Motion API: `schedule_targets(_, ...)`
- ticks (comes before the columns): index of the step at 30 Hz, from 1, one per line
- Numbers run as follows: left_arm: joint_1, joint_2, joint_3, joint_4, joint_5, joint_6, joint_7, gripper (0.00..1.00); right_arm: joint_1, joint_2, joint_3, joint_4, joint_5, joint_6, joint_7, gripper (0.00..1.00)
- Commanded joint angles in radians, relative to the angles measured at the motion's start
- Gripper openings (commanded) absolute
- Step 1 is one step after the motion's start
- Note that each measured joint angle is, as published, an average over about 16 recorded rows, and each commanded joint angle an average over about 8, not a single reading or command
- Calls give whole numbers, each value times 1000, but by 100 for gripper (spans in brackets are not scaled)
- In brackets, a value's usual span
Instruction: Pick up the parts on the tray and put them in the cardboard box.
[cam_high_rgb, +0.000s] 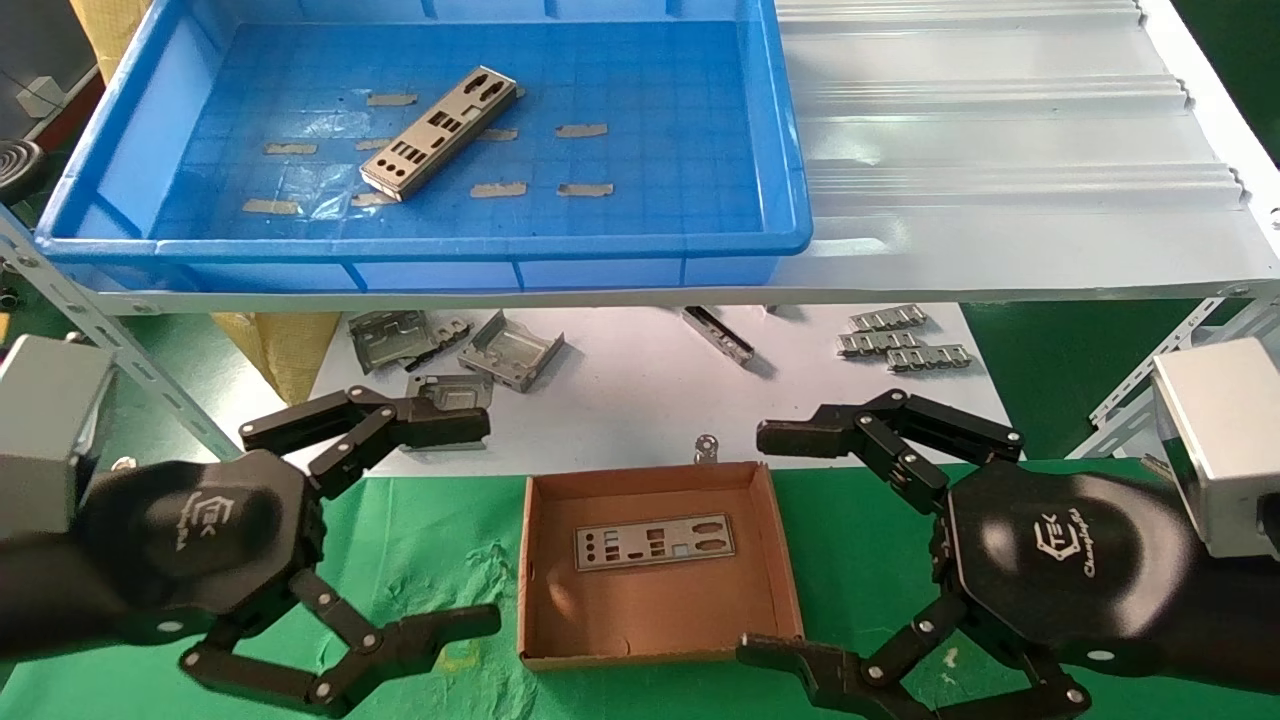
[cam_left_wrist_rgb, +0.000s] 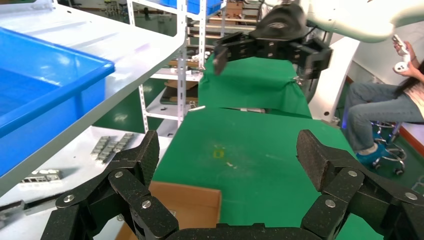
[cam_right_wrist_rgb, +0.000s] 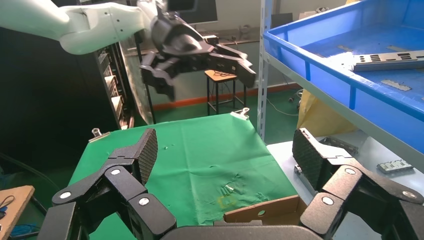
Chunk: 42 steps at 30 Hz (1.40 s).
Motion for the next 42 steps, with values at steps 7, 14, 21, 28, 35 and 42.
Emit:
schedule_targets(7, 54, -70, -52, -120, -29, -3, -57, 100, 0, 0, 0, 0, 0, 0, 0, 100)
schedule_targets(14, 55, -71, -54, -121, -32, -3, -56, 100, 0, 0, 0, 0, 0, 0, 0, 100)
schedule_targets(21, 49, -62, -47, -106, -27, -3, -51, 100, 0, 0, 0, 0, 0, 0, 0, 100)
schedule_targets(28, 44, -57, -43, -98, -24, -3, -49, 100, 0, 0, 0, 0, 0, 0, 0, 100)
schedule_targets(35, 42, -54, -40, -93, -22, -3, -47, 100, 0, 0, 0, 0, 0, 0, 0, 100)
schedule_targets(42, 41, -53, -39, -90, -22, -3, -46, 100, 0, 0, 0, 0, 0, 0, 0, 100)
